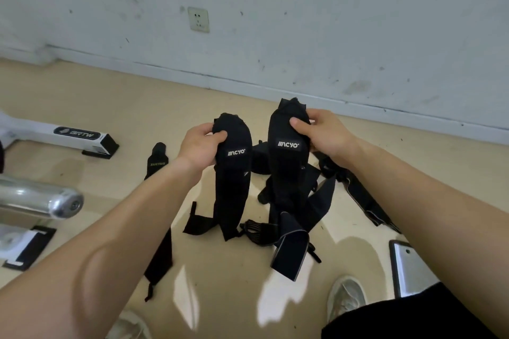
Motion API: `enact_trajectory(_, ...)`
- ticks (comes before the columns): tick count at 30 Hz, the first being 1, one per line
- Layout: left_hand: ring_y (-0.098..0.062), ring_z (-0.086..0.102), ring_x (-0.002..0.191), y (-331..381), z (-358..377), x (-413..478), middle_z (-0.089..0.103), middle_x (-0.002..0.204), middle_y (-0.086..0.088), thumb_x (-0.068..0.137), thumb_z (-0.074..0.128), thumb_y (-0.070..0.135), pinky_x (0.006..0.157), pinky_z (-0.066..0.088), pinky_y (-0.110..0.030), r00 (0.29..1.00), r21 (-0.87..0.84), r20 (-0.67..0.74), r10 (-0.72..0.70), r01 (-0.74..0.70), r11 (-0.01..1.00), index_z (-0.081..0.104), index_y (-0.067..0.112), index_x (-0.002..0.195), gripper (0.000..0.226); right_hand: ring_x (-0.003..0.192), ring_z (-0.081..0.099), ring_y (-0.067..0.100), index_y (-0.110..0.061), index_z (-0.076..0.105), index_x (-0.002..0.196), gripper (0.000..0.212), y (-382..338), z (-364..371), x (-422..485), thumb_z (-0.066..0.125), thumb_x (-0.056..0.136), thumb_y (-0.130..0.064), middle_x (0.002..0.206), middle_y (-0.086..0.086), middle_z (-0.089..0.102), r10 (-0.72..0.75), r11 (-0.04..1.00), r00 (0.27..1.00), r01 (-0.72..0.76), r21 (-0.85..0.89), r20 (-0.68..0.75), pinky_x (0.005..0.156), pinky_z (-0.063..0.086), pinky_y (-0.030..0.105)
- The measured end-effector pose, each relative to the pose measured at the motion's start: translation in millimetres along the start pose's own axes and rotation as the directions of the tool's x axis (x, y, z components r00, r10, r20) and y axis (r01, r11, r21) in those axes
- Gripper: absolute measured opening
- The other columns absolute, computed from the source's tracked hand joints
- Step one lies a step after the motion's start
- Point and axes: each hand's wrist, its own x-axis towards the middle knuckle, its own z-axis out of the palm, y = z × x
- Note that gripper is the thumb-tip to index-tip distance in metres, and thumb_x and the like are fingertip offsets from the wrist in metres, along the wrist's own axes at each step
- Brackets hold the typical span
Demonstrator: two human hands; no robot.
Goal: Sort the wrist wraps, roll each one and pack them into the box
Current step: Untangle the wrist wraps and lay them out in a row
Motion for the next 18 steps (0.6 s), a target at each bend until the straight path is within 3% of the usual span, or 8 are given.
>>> enact_trajectory(3,-0.017,0.073,0.081,19,-6,-17,0.074,0.102,-0.002,0.105,0.057,0.014,0.058,0.057,-0.022,0.999,-0.038,0.040,0.007,-0.005,0.999,0.067,0.018,0.121,0.019,0.080,0.074,0.012,-0.014,0.070,0.116,0.018,-24,-7,-11,0.062,0.101,-0.018,0.096,0.002,0.078,0.020,0.994,0.999,-0.023,0.111,0.025,0.064,0.056,0.025)
enact_trajectory(7,-0.019,0.074,0.078,38,-16,-44,0.075,0.103,-0.003,0.104,0.060,0.015,0.064,0.059,-0.028,0.993,-0.037,0.120,0.010,-0.006,0.999,0.065,0.022,0.127,0.024,0.093,0.075,0.027,-0.008,0.072,0.112,0.018,-51,-15,-33,0.064,0.098,-0.017,0.104,0.012,0.078,0.005,0.973,0.998,-0.020,0.229,0.065,0.084,0.060,0.038)
enact_trajectory(12,-0.016,0.074,0.072,37,-22,-70,0.078,0.101,-0.001,0.103,0.058,0.006,0.060,0.058,-0.024,0.992,-0.185,0.126,-0.013,0.037,0.982,0.065,0.022,0.128,0.030,0.086,0.075,0.019,-0.012,0.073,0.109,0.016,-54,-6,-58,0.060,0.100,-0.012,0.099,0.008,0.078,-0.006,0.912,0.995,-0.035,0.409,0.098,0.074,0.061,0.028)
enact_trajectory(15,-0.015,0.074,0.077,31,-20,-77,0.080,0.100,-0.001,0.100,0.056,0.000,0.059,0.057,-0.024,0.993,-0.223,0.117,-0.005,0.031,0.974,0.064,0.019,0.131,0.037,0.096,0.075,0.023,-0.014,0.072,0.119,0.026,-48,8,-62,0.056,0.100,-0.007,0.110,0.008,0.077,-0.029,0.900,0.991,-0.031,0.435,0.132,0.078,0.061,0.030)
enact_trajectory(18,-0.017,0.074,0.083,26,-16,-83,0.079,0.104,-0.005,0.096,0.055,-0.006,0.064,0.055,-0.027,0.994,-0.222,0.105,0.019,0.005,0.975,0.061,0.020,0.133,0.046,0.094,0.075,0.023,-0.015,0.067,0.125,0.032,-45,21,-64,0.052,0.100,-0.002,0.112,0.012,0.076,-0.028,0.882,0.981,-0.066,0.467,0.191,0.072,0.059,0.028)
